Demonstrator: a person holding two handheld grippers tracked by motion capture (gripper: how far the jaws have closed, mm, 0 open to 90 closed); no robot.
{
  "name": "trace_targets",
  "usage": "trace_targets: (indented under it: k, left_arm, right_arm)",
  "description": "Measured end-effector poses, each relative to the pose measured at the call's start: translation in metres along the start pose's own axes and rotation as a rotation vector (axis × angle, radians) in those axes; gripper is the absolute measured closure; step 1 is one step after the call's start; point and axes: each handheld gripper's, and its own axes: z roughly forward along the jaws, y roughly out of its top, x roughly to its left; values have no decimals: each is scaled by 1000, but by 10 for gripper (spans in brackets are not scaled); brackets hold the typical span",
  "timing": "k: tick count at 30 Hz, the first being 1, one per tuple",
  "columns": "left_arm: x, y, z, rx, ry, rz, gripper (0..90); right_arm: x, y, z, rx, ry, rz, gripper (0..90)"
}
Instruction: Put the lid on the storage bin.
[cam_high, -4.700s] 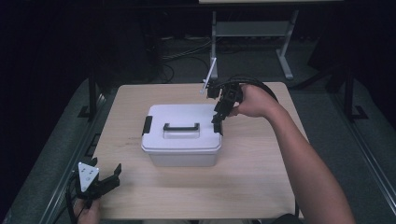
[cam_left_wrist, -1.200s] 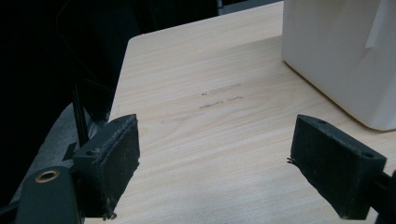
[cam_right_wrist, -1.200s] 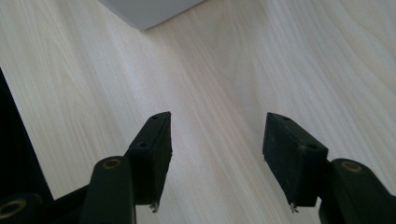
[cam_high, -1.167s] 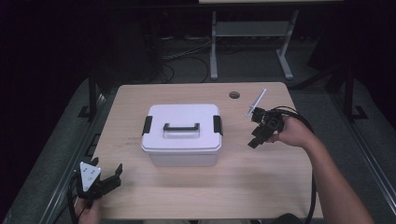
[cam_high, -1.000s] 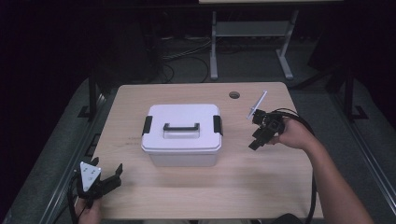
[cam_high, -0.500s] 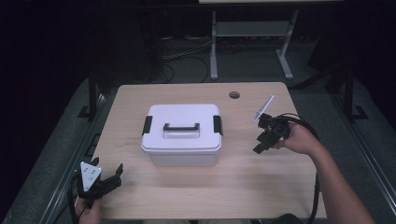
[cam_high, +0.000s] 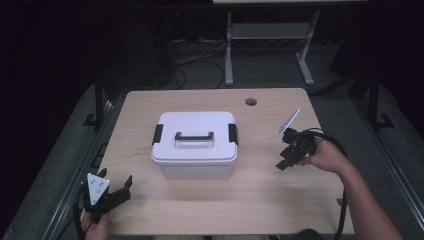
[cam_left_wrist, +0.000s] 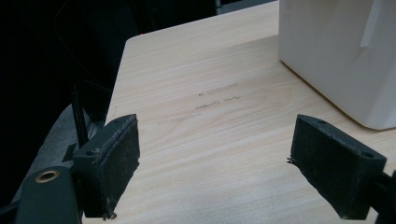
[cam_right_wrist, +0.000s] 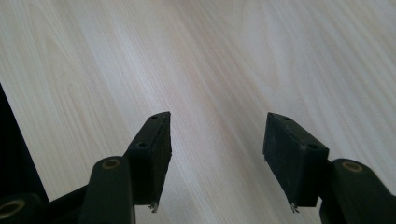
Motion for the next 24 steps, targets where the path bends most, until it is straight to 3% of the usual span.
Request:
trace_targets:
  k: [24]
  left_arm:
    - [-1, 0, 0, 2, -3, 4, 150]
  right_arm:
    - [3, -27, 12, -33, 10, 21, 392]
